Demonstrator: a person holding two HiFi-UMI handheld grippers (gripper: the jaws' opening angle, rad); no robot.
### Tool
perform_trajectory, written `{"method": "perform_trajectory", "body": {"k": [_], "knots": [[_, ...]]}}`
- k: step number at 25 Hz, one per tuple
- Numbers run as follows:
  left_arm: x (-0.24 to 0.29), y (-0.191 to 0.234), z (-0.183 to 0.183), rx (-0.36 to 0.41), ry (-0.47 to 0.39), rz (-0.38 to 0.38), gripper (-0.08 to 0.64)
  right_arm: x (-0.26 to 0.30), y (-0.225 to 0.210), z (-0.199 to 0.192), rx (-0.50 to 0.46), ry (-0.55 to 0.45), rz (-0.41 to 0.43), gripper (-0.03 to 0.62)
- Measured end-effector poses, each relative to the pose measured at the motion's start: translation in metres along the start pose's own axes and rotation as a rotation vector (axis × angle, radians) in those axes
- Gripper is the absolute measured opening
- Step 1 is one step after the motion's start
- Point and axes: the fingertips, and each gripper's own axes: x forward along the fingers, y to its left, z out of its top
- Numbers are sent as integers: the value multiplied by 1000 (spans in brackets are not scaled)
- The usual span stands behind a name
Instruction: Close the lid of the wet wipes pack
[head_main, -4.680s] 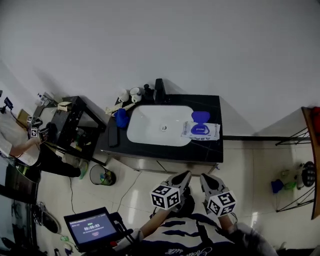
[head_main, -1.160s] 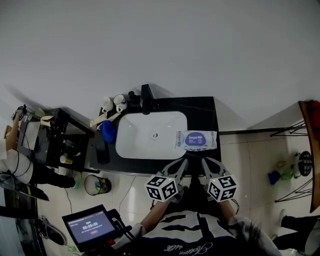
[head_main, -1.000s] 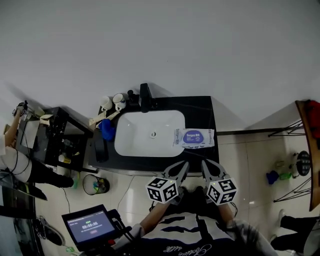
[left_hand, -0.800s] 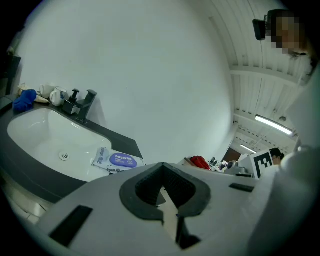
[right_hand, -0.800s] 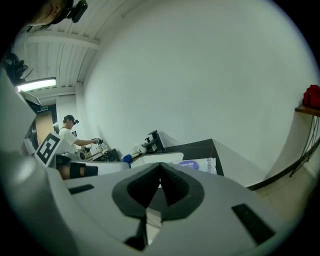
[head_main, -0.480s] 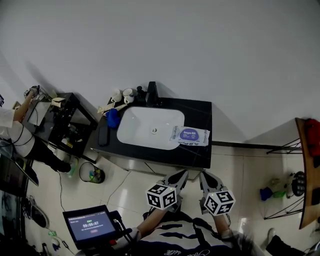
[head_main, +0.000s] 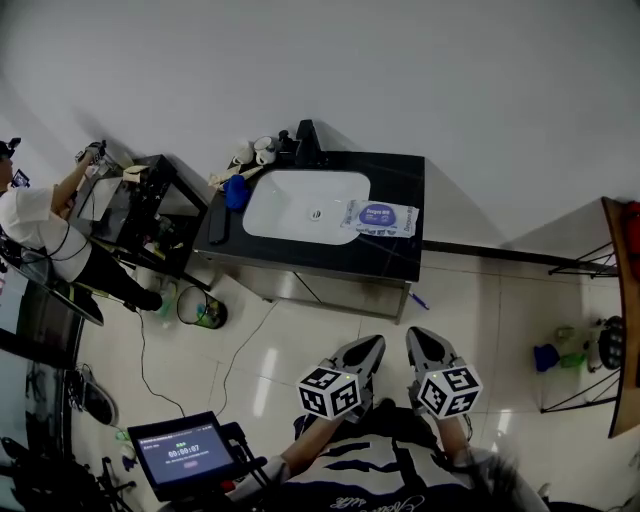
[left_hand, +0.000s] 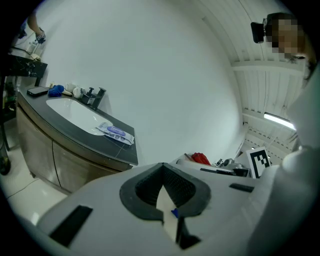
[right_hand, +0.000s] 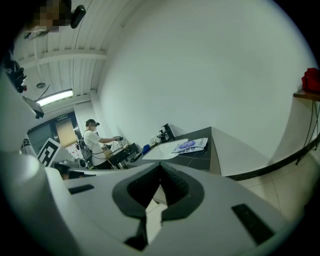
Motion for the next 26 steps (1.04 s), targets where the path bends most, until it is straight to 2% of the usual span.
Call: {"method": "perform_trajectory", "body": {"k": [6,13,20,26], "knots": [[-3,8,3,16,1,13,0,0,5,-5,18,-8,12,-2],[-4,6,8,21,-19,-16,0,1,12,-5,18,-18,27,-2],[-6,33,7,39,-38,12,0,21,18,-18,3,-20,56,-2],[-35,41,17,38,-40,20,0,24,51,-16,-10,-18,66,-2]]}}
